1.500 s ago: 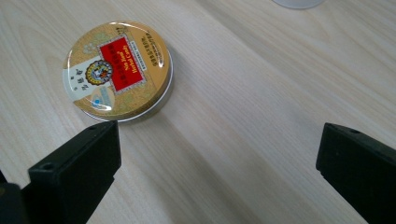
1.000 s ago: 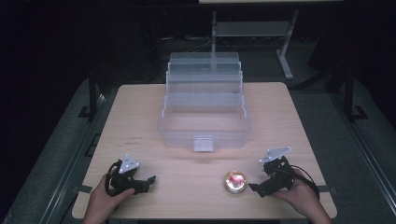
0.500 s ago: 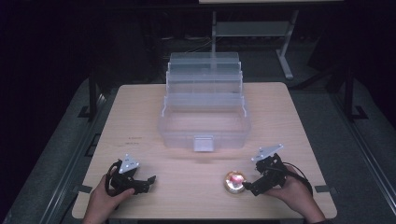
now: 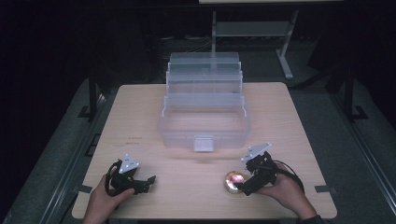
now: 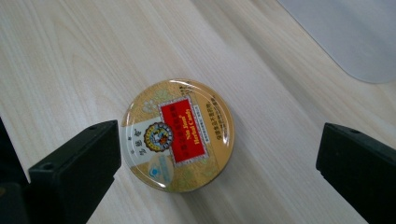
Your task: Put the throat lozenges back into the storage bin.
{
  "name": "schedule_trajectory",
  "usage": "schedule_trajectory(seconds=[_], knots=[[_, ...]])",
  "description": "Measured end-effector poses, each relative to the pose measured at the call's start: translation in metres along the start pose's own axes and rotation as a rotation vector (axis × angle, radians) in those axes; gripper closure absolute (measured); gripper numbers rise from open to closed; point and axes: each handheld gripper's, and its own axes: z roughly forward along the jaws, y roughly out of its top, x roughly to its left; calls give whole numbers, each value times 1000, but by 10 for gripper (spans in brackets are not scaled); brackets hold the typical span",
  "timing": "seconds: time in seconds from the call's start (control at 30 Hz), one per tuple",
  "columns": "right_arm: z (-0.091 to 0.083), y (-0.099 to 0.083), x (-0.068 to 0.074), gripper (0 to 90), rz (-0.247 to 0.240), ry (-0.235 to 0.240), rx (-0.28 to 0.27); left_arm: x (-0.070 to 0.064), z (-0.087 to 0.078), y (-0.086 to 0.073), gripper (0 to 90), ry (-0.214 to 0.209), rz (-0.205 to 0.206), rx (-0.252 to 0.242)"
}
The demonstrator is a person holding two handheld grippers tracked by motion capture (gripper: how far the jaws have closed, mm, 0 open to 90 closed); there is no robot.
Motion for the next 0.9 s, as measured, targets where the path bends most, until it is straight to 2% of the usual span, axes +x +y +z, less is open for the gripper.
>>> schedule_trajectory(seconds=[0.7, 0.8, 0.9], knots=[[19, 13, 10, 0, -51, 36, 44, 0, 0, 0, 107, 0, 0, 0], [22, 13, 11, 44, -64, 43, 54, 0, 0, 0, 107, 0, 0, 0], [25, 12, 12, 49, -76, 44, 69, 0, 0, 0, 107, 0, 0, 0]])
